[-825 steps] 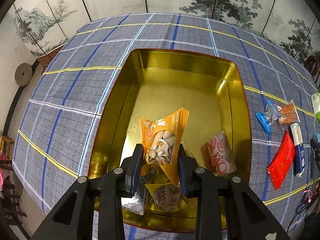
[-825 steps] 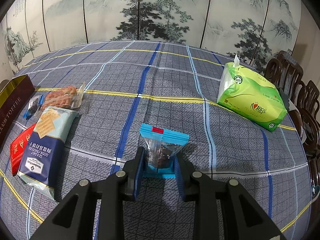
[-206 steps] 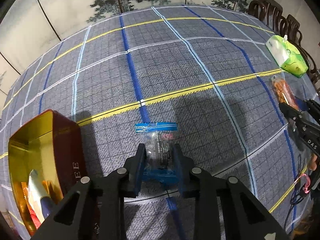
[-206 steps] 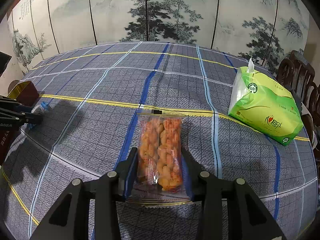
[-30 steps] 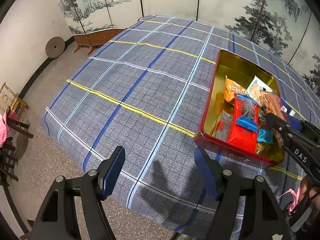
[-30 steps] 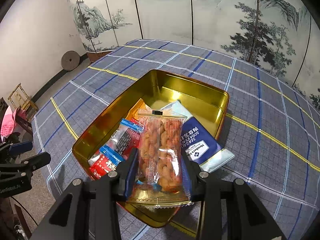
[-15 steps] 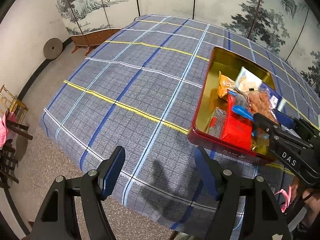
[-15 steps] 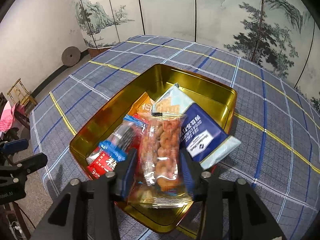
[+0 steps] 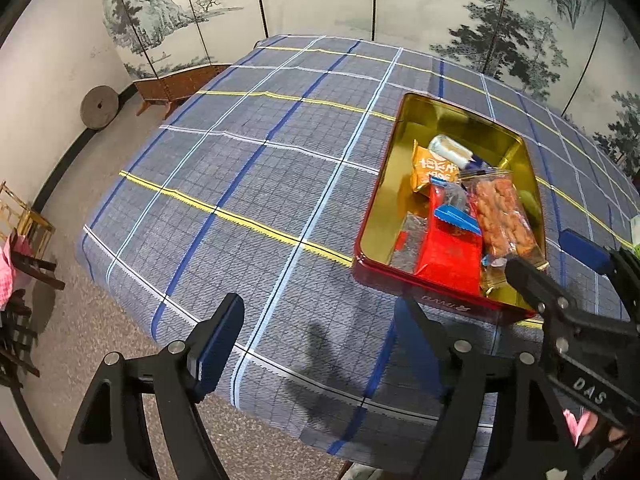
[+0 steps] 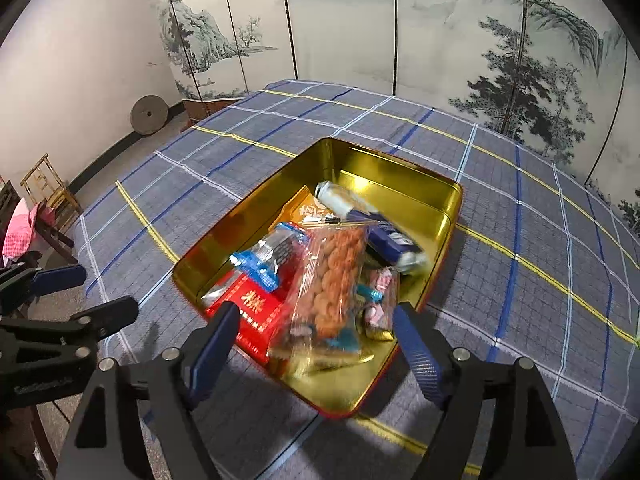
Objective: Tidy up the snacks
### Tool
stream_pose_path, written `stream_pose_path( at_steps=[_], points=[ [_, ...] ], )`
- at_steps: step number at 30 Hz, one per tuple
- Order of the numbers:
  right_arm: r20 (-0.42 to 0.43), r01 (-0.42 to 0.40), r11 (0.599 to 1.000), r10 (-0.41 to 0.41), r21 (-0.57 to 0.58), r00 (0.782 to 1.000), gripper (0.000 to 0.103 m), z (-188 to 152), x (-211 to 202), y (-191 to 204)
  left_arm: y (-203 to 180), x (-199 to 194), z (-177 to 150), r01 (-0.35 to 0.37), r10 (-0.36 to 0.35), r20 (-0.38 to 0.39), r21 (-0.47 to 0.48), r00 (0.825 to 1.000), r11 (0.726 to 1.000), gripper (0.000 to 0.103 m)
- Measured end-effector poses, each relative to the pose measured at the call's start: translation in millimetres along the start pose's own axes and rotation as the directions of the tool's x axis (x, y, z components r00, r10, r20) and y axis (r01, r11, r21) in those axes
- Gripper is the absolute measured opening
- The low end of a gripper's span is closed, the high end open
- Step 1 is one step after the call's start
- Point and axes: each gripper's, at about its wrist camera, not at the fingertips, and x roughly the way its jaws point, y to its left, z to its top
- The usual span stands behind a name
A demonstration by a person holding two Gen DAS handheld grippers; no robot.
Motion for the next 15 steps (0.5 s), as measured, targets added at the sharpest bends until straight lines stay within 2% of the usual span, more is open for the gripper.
stream_pose_path(
  at_steps=[6,15],
  points=[
    [-0.003,0.036,0.999,-0.036,-0.014,0.999,0.081,-10.4,-10.1,-0.7,-6.9,-1.1,-0.8,0.018,-0.018,-0.006,0.003,1.000,1.000,0.075],
    [-0.021,0.024,1.000,-0.023,0.011,1.000,0.081,-20.7,-11.8,-7.8,-18.9,-3.4,-1.6,0.018,-0.018,-0.006,0.025,1.000,1.000,0.075]
  ],
)
